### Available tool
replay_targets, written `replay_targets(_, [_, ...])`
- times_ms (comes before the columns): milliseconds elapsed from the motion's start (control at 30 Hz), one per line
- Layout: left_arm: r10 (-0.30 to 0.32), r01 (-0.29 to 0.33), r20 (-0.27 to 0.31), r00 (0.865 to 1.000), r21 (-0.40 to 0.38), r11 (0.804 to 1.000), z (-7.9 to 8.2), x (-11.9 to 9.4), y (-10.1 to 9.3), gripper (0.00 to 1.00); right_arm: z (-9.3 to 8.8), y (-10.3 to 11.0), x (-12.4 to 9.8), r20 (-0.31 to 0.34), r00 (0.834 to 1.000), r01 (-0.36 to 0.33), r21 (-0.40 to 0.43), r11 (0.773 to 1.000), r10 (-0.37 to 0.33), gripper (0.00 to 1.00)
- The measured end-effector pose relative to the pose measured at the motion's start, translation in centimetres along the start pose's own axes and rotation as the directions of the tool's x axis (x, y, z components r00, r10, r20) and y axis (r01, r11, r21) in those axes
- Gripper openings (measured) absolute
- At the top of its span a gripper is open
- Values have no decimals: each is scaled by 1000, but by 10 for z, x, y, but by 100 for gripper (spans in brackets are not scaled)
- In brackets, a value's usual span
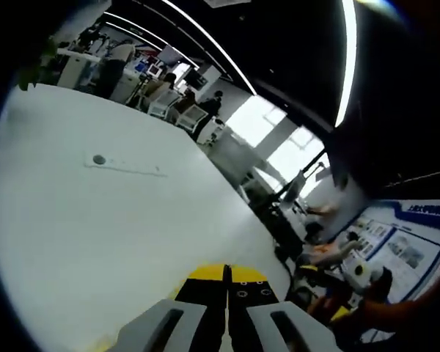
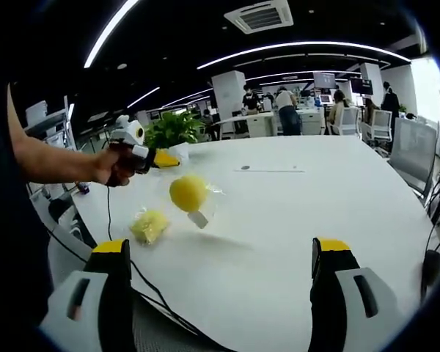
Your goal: Compare the silicone blocks by pressing each to a similar depth, holding the contact briefly, and releasing to observe deformation and rebound differences across the visible hardness samples.
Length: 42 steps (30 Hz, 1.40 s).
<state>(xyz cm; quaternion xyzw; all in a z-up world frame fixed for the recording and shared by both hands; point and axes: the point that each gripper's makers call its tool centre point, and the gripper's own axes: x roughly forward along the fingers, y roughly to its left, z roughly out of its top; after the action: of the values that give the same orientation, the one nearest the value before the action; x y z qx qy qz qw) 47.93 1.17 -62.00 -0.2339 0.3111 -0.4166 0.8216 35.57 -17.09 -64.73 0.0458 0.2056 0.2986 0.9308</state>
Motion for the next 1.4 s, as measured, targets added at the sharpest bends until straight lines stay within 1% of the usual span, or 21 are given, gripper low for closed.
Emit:
replay_targets(167, [-14,14,25,1000,6,1000,11,-3,-8,0,2,1,-3,5,1000,-3,-5,1000,3,96])
replay_targets(300, [-28,27,32,999,31,999,17,-5,-18,0,0,2,-2,4,1000,-8,-5,1000,8,96])
replay_targets(500, [-54,51,47,997,57,997,29,-11,-32,0,5,2,1,20,1000,-12,-6,1000,12,96])
replay_targets(533, [-65,62,49,997,60,996,32,-13,-37,0,7,2,2,21,1000,-13,-10,1000,13,96])
replay_targets(733, [-124,116,83,989,87,989,55,-23,-67,0,28,1,6,49,999,-21,-41,999,23,96])
replay_targets(900, [-152,142,87,984,120,983,67,-30,-86,0,47,0,8,74,997,-26,-65,998,30,96])
replay_targets(1000, [-165,153,102,981,121,981,69,-35,-93,0,54,2,8,83,996,-26,-74,997,33,96])
replay_targets(1067, [-170,157,101,980,122,980,69,-37,-96,0,56,3,8,88,995,-28,-77,997,35,96])
replay_targets(1200, [-183,170,88,979,140,975,65,-40,-102,0,53,6,9,87,995,-35,-74,997,42,96])
replay_targets(1400, [-196,183,82,977,143,973,65,-43,-108,0,55,11,7,91,994,-47,-85,995,55,96])
